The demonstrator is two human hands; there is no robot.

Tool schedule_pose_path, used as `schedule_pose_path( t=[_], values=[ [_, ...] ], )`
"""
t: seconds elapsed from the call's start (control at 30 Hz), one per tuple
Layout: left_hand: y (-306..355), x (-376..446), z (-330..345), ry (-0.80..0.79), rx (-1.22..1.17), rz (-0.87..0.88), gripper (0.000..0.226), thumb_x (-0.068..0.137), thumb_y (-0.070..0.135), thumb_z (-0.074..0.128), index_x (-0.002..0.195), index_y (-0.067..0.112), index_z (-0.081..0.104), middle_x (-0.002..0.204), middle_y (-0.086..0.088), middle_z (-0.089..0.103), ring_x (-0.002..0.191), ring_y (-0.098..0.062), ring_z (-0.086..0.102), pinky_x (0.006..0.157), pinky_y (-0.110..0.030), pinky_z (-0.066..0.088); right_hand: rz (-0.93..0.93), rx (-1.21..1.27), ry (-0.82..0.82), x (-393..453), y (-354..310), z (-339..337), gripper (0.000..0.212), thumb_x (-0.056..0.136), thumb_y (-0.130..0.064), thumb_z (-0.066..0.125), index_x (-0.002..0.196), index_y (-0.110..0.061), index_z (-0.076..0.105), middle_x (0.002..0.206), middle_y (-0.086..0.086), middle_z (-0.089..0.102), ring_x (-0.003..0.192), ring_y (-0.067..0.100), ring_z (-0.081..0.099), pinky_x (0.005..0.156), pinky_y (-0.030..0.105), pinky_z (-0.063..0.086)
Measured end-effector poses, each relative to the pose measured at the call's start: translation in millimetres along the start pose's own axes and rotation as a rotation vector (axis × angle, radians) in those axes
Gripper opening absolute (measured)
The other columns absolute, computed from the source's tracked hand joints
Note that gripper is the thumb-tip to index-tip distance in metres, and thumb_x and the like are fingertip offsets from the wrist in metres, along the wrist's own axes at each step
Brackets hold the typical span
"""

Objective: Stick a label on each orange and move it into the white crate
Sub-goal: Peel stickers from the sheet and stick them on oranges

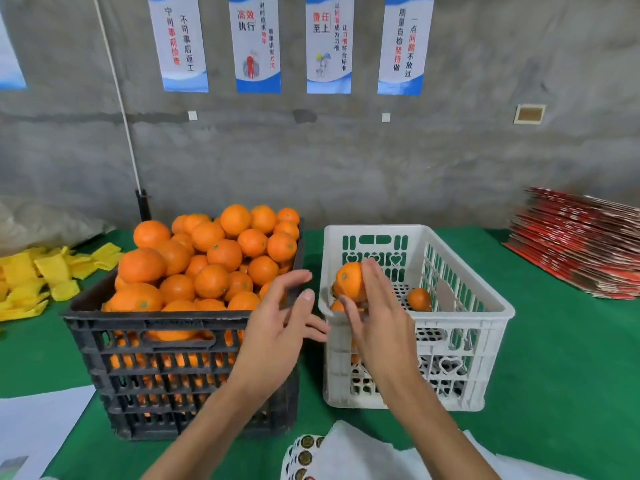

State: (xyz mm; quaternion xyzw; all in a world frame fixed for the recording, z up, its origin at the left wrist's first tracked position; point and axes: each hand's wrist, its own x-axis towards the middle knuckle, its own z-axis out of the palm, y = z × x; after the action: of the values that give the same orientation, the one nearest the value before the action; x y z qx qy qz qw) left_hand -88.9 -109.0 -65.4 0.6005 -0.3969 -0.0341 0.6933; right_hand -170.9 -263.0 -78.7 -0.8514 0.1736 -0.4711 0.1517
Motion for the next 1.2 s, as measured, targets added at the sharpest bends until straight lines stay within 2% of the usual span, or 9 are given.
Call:
schedule_pose_path(
  t=[0.07,0.17,0.23,0.33,0.53,0.73,0.97,1.1,1.2],
  values=[
    [6,19,-20,0.058,0.054,0.039,0.027,0.103,0.046,0.061,0.126,0.031,0.065,0.108,0.003,0.074,0.078,-0.029,0.077,0.064,-0.037,0.064,0.014,-0.011,-0.020,23,10,4,0.051,0.103,-0.012,0.059,0.152,-0.017,0.047,0.166,-0.005,0.031,0.088,0.028,0.073,0.069,0.046,0.061],
    [6,62,-48,0.151,0.305,0.118,0.011,0.103,0.034,0.067,0.114,0.033,0.066,0.095,-0.001,0.075,0.074,-0.019,0.074,0.065,-0.036,0.061,-0.006,0.059,-0.117,44,20,11,0.063,0.098,0.008,0.052,0.154,-0.020,0.045,0.165,-0.020,0.027,0.105,0.023,0.068,0.085,0.046,0.060],
    [-1,96,-65,0.180,0.629,0.159,0.021,0.099,0.020,0.071,0.118,0.025,0.065,0.115,-0.003,0.068,0.086,-0.015,0.070,0.079,-0.041,0.057,-0.043,0.122,-0.121,45,19,14,0.062,0.096,0.009,0.053,0.152,-0.018,0.049,0.157,-0.024,0.039,0.105,0.019,0.067,0.090,0.042,0.058],
    [-15,141,-85,0.081,1.060,0.063,0.043,0.096,0.016,0.072,0.136,0.014,0.059,0.139,-0.010,0.051,0.122,-0.031,0.057,0.098,-0.051,0.050,-0.125,0.061,-0.081,34,18,22,0.051,0.095,0.004,0.060,0.143,-0.010,0.059,0.157,-0.003,0.047,0.117,0.020,0.067,0.097,0.040,0.057],
    [-26,200,-89,0.001,1.389,-0.140,0.069,0.092,0.034,0.069,0.153,0.024,0.038,0.156,-0.015,0.028,0.129,-0.046,0.054,0.094,-0.051,0.052,-0.204,-0.071,-0.045,16,26,36,0.044,0.084,-0.001,0.079,0.127,-0.006,0.071,0.135,0.007,0.067,0.114,0.021,0.071,0.093,0.031,0.057],
    [-32,236,-104,0.029,1.366,-0.313,0.055,0.106,0.042,0.050,0.157,0.028,0.037,0.153,-0.022,0.038,0.126,-0.048,0.057,0.101,-0.052,0.050,-0.204,-0.065,-0.011,19,28,42,0.043,0.083,-0.004,0.080,0.125,-0.008,0.072,0.130,0.002,0.069,0.106,0.014,0.072,0.086,0.023,0.058],
    [-19,186,-94,0.162,1.112,0.138,0.053,0.106,0.034,0.060,0.156,0.025,0.047,0.152,-0.017,0.047,0.125,-0.044,0.059,0.099,-0.055,0.051,-0.205,-0.054,-0.013,21,28,39,0.043,0.087,-0.002,0.076,0.129,-0.005,0.069,0.134,0.006,0.067,0.116,0.019,0.069,0.100,0.027,0.052],
    [4,125,-65,0.161,0.686,0.395,0.049,0.099,0.030,0.072,0.146,0.030,0.058,0.132,0.006,0.061,0.079,-0.018,0.068,0.080,-0.040,0.058,-0.256,0.086,0.050,14,0,33,0.043,0.097,-0.013,0.069,0.138,-0.005,0.062,0.141,0.006,0.062,0.129,0.018,0.061,0.106,0.038,0.053],
    [10,70,-45,0.061,0.467,0.393,0.054,0.098,0.032,0.075,0.146,0.043,0.053,0.132,0.010,0.063,0.077,-0.021,0.073,0.070,-0.032,0.062,-0.283,0.203,0.088,5,-30,26,0.064,0.098,-0.035,0.068,0.152,-0.007,0.046,0.156,0.003,0.048,0.144,0.011,0.045,0.115,0.026,0.041]
  ],
)
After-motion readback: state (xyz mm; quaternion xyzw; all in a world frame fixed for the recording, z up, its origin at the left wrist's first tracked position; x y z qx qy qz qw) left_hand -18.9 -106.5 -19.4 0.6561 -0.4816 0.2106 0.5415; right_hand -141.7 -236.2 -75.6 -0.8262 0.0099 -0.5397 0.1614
